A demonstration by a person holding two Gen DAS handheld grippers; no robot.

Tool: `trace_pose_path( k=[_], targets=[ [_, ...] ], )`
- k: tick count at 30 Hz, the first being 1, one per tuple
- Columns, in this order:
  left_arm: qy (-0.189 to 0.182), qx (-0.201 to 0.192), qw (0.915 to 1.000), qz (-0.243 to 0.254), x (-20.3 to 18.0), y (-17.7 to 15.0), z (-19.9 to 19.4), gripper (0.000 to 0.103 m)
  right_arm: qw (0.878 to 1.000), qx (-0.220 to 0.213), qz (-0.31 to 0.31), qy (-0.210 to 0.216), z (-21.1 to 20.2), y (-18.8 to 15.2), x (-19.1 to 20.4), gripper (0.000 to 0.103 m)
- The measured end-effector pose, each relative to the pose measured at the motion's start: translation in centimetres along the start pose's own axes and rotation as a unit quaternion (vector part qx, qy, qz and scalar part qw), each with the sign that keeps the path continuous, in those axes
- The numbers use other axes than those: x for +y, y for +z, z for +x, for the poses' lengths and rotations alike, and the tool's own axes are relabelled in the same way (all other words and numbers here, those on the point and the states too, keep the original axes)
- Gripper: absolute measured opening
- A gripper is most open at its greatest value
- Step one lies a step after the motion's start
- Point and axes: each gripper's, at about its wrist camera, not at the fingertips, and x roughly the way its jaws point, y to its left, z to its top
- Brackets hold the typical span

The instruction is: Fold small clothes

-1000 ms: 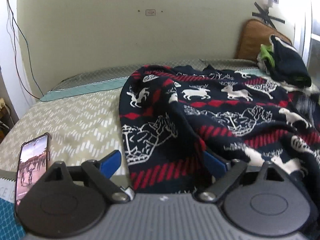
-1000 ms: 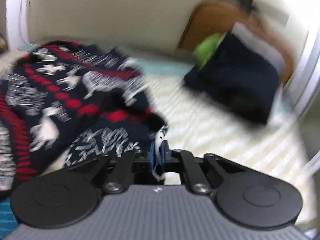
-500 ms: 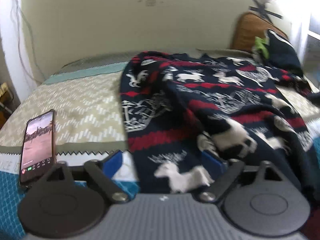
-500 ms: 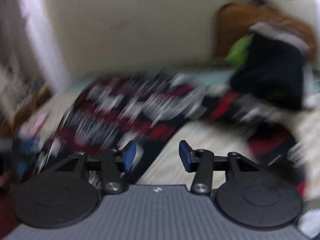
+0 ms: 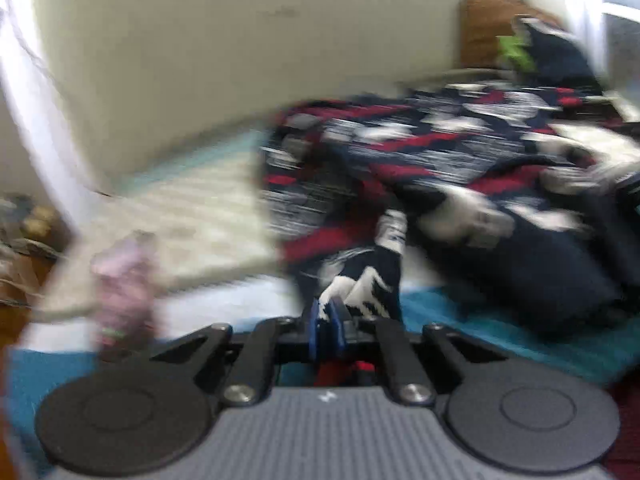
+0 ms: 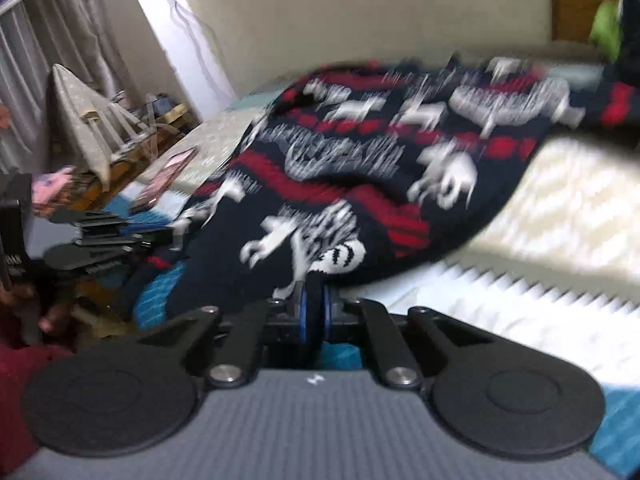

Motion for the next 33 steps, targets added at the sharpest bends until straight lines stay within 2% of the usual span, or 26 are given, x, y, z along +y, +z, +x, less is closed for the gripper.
trace_pose_path(
  k=[2, 3, 5, 7, 8, 10, 11, 12, 13, 16, 18, 20, 21, 22, 23, 24, 25, 27, 29, 30, 32, 33],
  targets=[
    [0.070, 0.002, 0.9974, -0.014, 2.2, 0.5, 0.0, 0.008, 0.999, -0.040, 0.005, -0.035, -3.5, 0.9, -1.1, 0.010],
    [0.090, 0.013, 0.9955, -0.025, 3.1, 0.6, 0.2, 0.012, 0.997, -0.051, 0.015, -0.048, -5.6, 1.2, -3.1, 0.010],
    [0.120, 0.036, 0.9918, -0.028, 3.7, 0.6, 0.6, 0.014, 0.993, -0.060, 0.035, -0.096, -6.0, 0.9, -2.9, 0.010],
    [0.125, 0.027, 0.9917, -0.014, 3.1, 0.7, 0.0, 0.022, 0.989, -0.053, 0.035, -0.135, -7.7, -0.1, -4.2, 0.011],
    [0.106, 0.013, 0.9942, -0.013, 2.5, 0.9, -0.8, 0.026, 0.988, -0.050, 0.040, -0.142, -8.2, -0.6, -4.4, 0.012],
    [0.030, -0.011, 0.9992, -0.023, 1.5, 1.4, -2.4, 0.031, 0.989, -0.045, 0.066, -0.122, -8.6, -1.5, -4.7, 0.019],
    [-0.014, -0.019, 0.9992, -0.031, 0.9, 1.6, -3.0, 0.040, 0.990, -0.044, 0.073, -0.111, -8.7, -1.8, -4.5, 0.020],
    [-0.051, -0.023, 0.9977, -0.039, 0.5, 1.9, -3.2, 0.047, 0.990, -0.044, 0.075, -0.110, -8.5, -2.1, -3.2, 0.025],
    [-0.084, -0.023, 0.9952, -0.044, -0.1, 2.1, -3.2, 0.048, 0.990, -0.043, 0.072, -0.110, -8.6, -2.3, -2.5, 0.035],
    [-0.135, -0.005, 0.9891, -0.058, -1.6, 2.9, -1.9, 0.050, 0.993, -0.034, 0.062, -0.098, -9.3, -2.9, -3.6, 0.056],
    [-0.171, 0.027, 0.9816, -0.081, -2.1, 3.1, -0.4, 0.051, 0.993, -0.026, 0.068, -0.093, -9.4, -3.3, -2.8, 0.059],
    [-0.208, 0.064, 0.9706, -0.102, -2.6, 3.0, 1.6, 0.050, 0.994, -0.020, 0.080, -0.078, -9.9, -3.9, -3.5, 0.060],
    [-0.208, 0.055, 0.9707, -0.106, -2.8, 2.8, 2.2, 0.045, 0.994, -0.018, 0.088, -0.069, -9.5, -4.1, -3.6, 0.060],
    [-0.213, 0.055, 0.9706, -0.097, -3.2, 2.7, 2.4, 0.040, 0.993, -0.019, 0.096, -0.060, -8.8, -4.3, -3.8, 0.059],
    [-0.211, 0.051, 0.9723, -0.087, -3.5, 2.8, 2.2, 0.012, 0.994, -0.016, 0.097, -0.046, -8.4, -4.5, -4.2, 0.058],
    [-0.214, 0.056, 0.9713, -0.088, -3.7, 3.0, 2.2, 0.009, 0.995, -0.010, 0.093, -0.034, -7.5, -4.5, -4.1, 0.036],
    [-0.220, 0.060, 0.9693, -0.093, -3.5, 3.2, 2.2, 0.008, 0.996, 0.000, 0.082, -0.024, -7.4, -4.3, -4.0, 0.009],
    [-0.229, 0.060, 0.9674, -0.089, -2.7, 3.8, 1.9, 0.008, 0.998, 0.005, 0.056, -0.014, -8.0, -3.6, -4.8, 0.008],
    [-0.245, 0.047, 0.9655, -0.075, -1.5, 4.1, -0.5, 0.008, 1.000, -0.001, 0.028, 0.000, -9.5, -2.5, -4.4, 0.008],
    [-0.251, 0.036, 0.9652, -0.062, -0.7, 4.1, -2.3, 0.008, 1.000, -0.004, 0.014, 0.010, -10.9, -1.8, -5.4, 0.008],
    [-0.236, 0.018, 0.9708, -0.039, 0.8, 3.6, -5.7, 0.008, 0.999, 0.005, -0.008, 0.031, -12.7, -1.0, -5.4, 0.008],
    [-0.230, 0.022, 0.9724, -0.034, 1.4, 3.2, -7.0, 0.008, 0.998, 0.019, -0.023, 0.049, -13.0, -0.7, -6.5, 0.008]
  ],
)
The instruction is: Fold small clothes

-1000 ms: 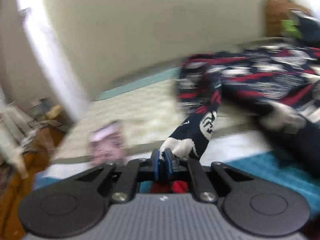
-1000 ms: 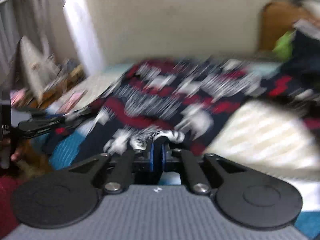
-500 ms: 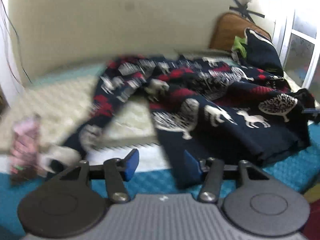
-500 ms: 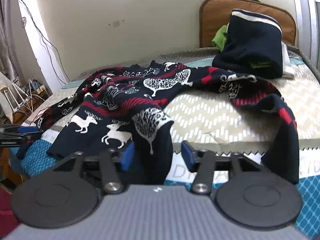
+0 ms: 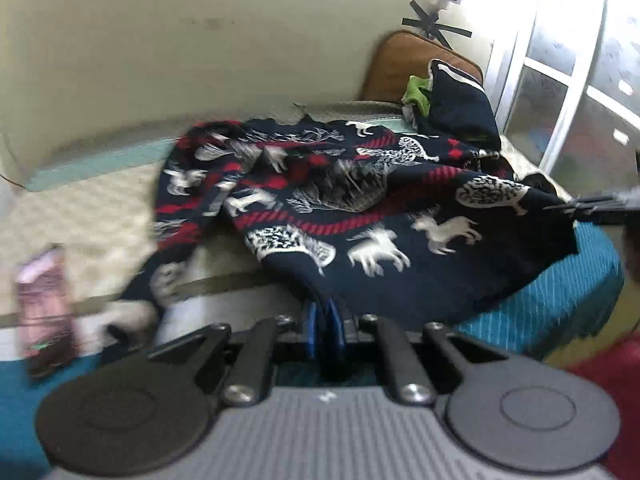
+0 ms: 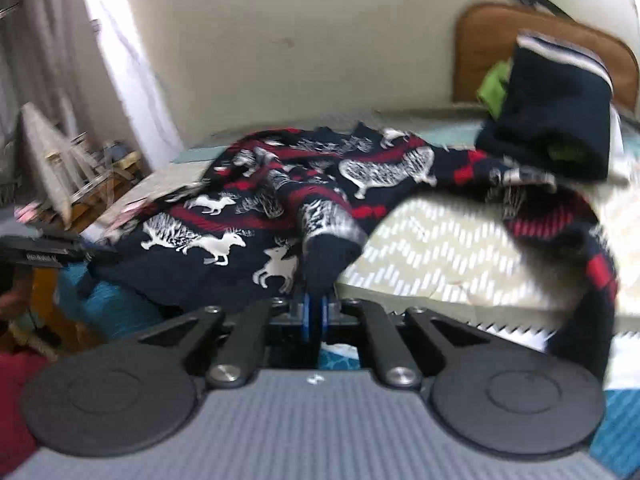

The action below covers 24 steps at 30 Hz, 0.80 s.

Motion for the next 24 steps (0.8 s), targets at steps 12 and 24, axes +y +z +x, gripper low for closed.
trace_pose_path(
  k=[12, 24],
  targets=[
    [0.099, -0.056, 0.9934, -0.012, 4.5, 3.0, -1.1, 0.041, 0.995, -0.018, 0.062, -0.076, 2.7, 2.8, -5.3, 0.044],
    [0.150, -0.051, 0.9865, -0.044, 13.4, 15.0, 11.2, 0.058, 0.990, -0.025, 0.027, -0.133, 23.0, 16.8, -13.1, 0.037]
  ],
)
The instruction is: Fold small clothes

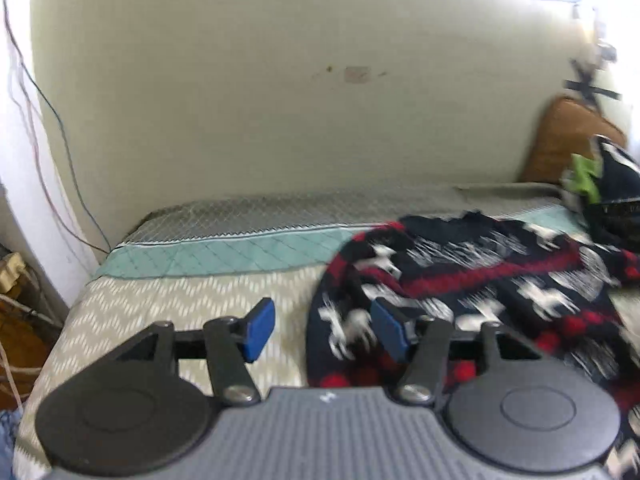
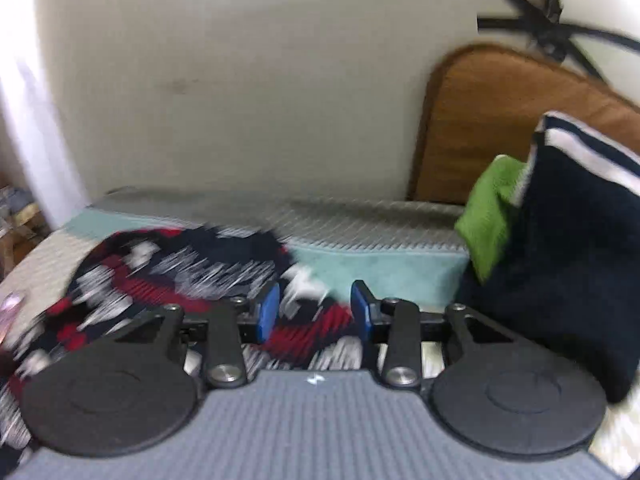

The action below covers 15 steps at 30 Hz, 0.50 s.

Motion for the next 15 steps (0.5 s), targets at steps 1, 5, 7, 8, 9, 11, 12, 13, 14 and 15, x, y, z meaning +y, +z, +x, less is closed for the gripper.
trace_pose_path(
  k=[1, 5, 7, 8, 9, 11, 12, 13, 14, 15],
  targets=[
    [0.005, 0.004, 1.0000, 0.001, 0.2, 0.8, 1.7, 0.060, 1.000, 0.008, 0.007, -0.013, 2.1, 0.3, -0.4, 0.036],
    [0.004, 0.025, 0.9996, 0.011, 0.2, 2.5, 7.7, 0.075, 0.997, 0.073, 0.035, 0.002, 8.5, -0.4, -0.8, 0.038],
    [-0.015, 0.036, 0.9991, 0.018, -0.1, 2.8, 10.4, 0.090, 0.994, 0.089, 0.037, 0.047, 9.5, -1.0, -0.3, 0.038],
    [-0.020, 0.038, 0.9988, 0.023, -0.4, 2.9, 11.4, 0.093, 0.994, 0.089, 0.029, 0.058, 9.8, -1.2, 0.0, 0.038],
    [-0.024, 0.043, 0.9984, 0.027, -0.9, 2.8, 12.5, 0.093, 0.994, 0.090, 0.023, 0.061, 9.9, -1.4, 0.2, 0.039],
    [-0.041, 0.062, 0.9968, 0.029, -1.7, 2.6, 14.6, 0.092, 0.994, 0.093, 0.017, 0.058, 10.3, -1.6, 0.6, 0.039],
    [-0.046, 0.070, 0.9960, 0.032, -2.3, 2.5, 15.4, 0.084, 0.994, 0.096, 0.011, 0.055, 10.8, -1.5, 0.8, 0.038],
    [-0.050, 0.080, 0.9948, 0.039, -2.8, 2.4, 16.2, 0.075, 0.994, 0.098, 0.006, 0.054, 10.9, -1.4, 0.8, 0.032],
    [-0.048, 0.089, 0.9938, 0.046, -3.6, 2.2, 16.9, 0.051, 0.994, 0.097, 0.001, 0.052, 11.1, -1.3, 1.1, 0.028],
    [-0.039, 0.095, 0.9933, 0.053, -4.2, 2.1, 17.5, 0.047, 0.994, 0.094, -0.012, 0.054, 10.6, -1.2, 1.1, 0.023]
  ],
)
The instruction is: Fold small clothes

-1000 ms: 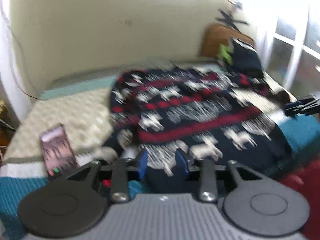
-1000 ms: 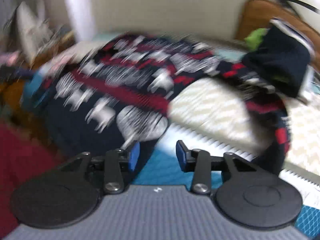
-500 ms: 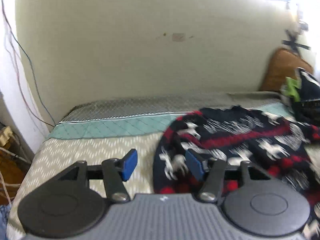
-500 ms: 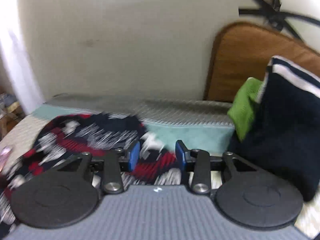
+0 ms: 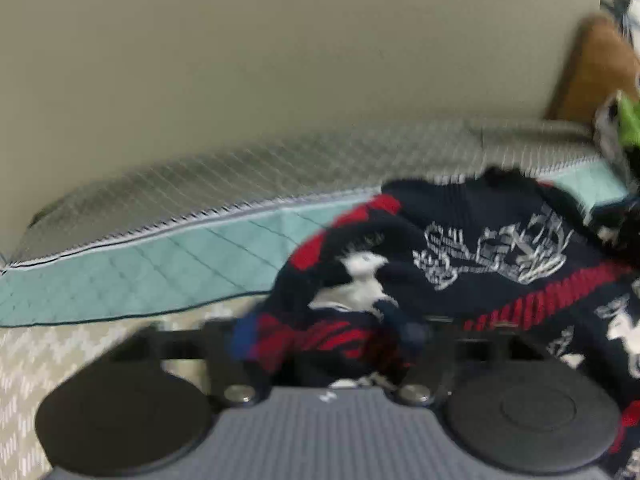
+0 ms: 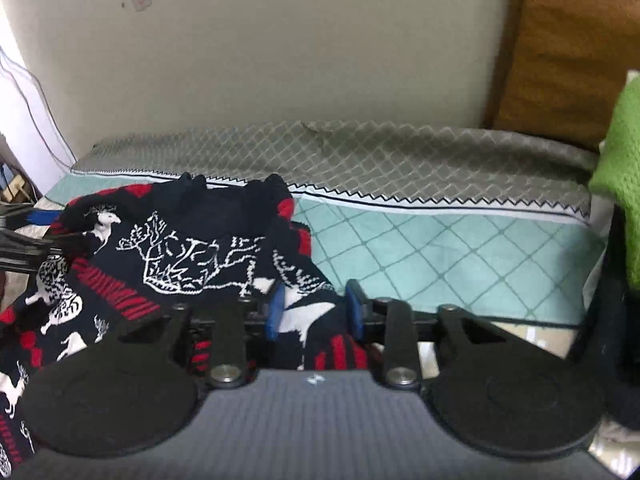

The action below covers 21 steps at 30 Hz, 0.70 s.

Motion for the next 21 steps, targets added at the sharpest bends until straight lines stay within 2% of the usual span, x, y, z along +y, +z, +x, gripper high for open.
trace_pose_path(
  k=[2, 3, 6, 7, 9, 11, 12, 13, 16, 19, 21],
  targets=[
    [0.008, -0.010, 0.9999, 0.008, -0.5, 0.2, -0.1, 0.035, 1.000, -0.009, -0.015, -0.001, -0.3, 0.4, 0.7, 0.022],
    [0.010, -0.010, 0.9999, 0.007, -0.6, 0.2, -0.2, 0.030, 1.000, -0.011, -0.012, 0.000, -0.4, 0.6, 0.7, 0.026],
    [0.010, -0.009, 0.9999, 0.000, -0.1, 0.1, -0.5, 0.023, 1.000, -0.002, -0.011, 0.003, 1.3, 1.4, 0.2, 0.036],
    [0.009, -0.009, 0.9999, -0.003, 0.1, 0.1, -0.7, 0.022, 1.000, 0.000, -0.021, -0.005, 2.0, 1.5, 0.2, 0.046],
    [0.012, -0.011, 0.9998, -0.006, 0.0, 0.0, -1.1, 0.019, 1.000, 0.008, -0.020, -0.011, 4.0, 1.6, -0.2, 0.052],
    [0.020, -0.013, 0.9997, -0.004, -0.1, 0.1, -1.5, 0.017, 0.999, 0.011, -0.026, -0.025, 5.6, 1.6, -0.7, 0.042],
    [0.022, -0.015, 0.9996, -0.003, -0.2, 0.3, -1.4, 0.016, 0.998, 0.005, -0.050, -0.038, 5.7, 1.5, -0.1, 0.023],
    [0.024, -0.019, 0.9995, -0.001, -0.3, 0.5, -1.7, 0.015, 0.997, -0.004, -0.063, -0.050, 5.5, 1.5, 0.4, 0.017],
    [0.019, -0.047, 0.9987, -0.001, -0.5, 1.9, -3.1, 0.015, 0.985, -0.067, -0.100, -0.124, 3.8, 2.2, 1.2, 0.014],
    [0.009, -0.074, 0.9970, -0.021, -0.9, 3.4, -3.6, 0.015, 0.966, -0.139, -0.112, -0.186, 2.5, 3.3, 1.2, 0.013],
    [0.025, -0.070, 0.9970, -0.022, -2.0, 3.9, -1.8, 0.017, 0.963, -0.123, -0.115, -0.210, 4.7, 3.3, 0.8, 0.013]
  ],
)
